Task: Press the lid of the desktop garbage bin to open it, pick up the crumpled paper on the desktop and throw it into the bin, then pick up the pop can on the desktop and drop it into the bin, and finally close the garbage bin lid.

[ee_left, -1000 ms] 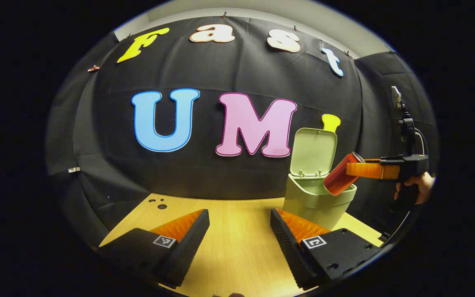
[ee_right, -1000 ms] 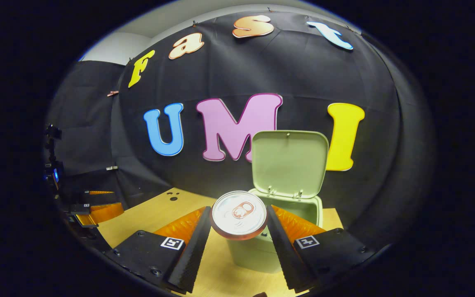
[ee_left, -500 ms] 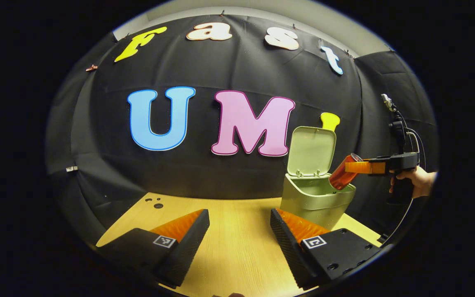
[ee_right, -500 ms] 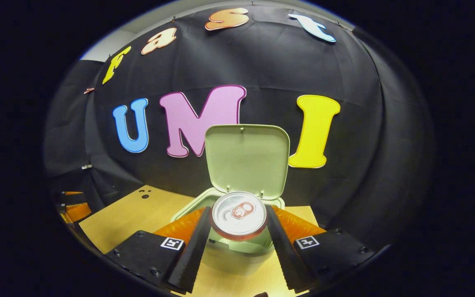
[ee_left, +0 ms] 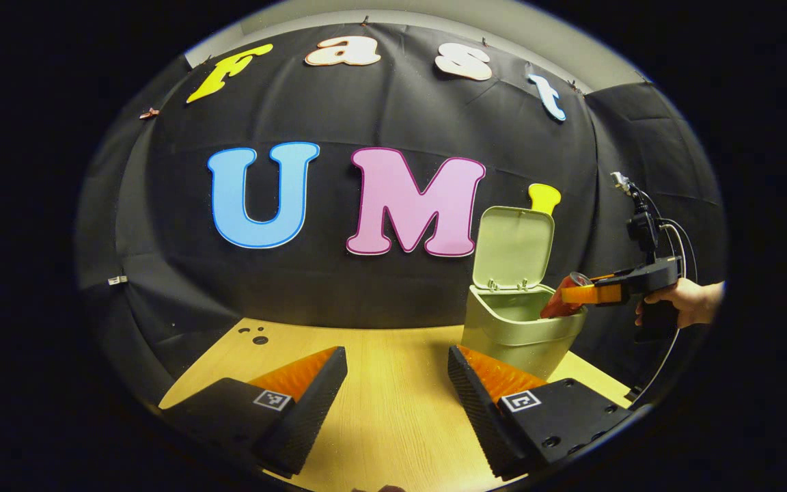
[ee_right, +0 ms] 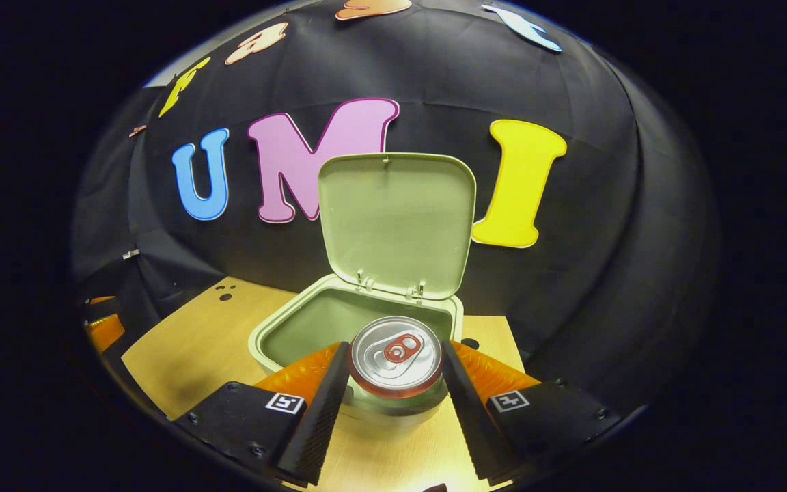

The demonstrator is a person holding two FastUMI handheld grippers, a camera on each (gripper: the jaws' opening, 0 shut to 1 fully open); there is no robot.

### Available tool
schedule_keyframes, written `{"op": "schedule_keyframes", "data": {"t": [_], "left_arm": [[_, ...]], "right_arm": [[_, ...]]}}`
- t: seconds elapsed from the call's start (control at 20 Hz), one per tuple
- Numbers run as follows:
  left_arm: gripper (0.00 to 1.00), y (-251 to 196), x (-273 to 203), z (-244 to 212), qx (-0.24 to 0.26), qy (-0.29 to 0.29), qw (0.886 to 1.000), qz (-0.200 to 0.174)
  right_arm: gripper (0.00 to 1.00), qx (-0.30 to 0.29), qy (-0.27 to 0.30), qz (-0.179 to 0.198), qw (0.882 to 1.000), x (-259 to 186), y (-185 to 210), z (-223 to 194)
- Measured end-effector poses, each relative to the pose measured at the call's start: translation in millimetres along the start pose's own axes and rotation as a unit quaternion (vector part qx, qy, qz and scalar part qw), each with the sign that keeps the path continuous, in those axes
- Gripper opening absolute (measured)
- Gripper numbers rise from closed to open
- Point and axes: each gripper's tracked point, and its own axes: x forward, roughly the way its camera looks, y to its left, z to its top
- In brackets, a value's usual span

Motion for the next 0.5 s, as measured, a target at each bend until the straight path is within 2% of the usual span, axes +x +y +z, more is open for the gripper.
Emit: {"op": "schedule_keyframes", "data": {"t": [0.5], "left_arm": [[0.95, 7, 1, -3, -0.002, 0.005, 1.000, 0.005]], "right_arm": [[0.84, -0.007, 0.034, -0.012, 0.999, 9, -3, -20]]}}
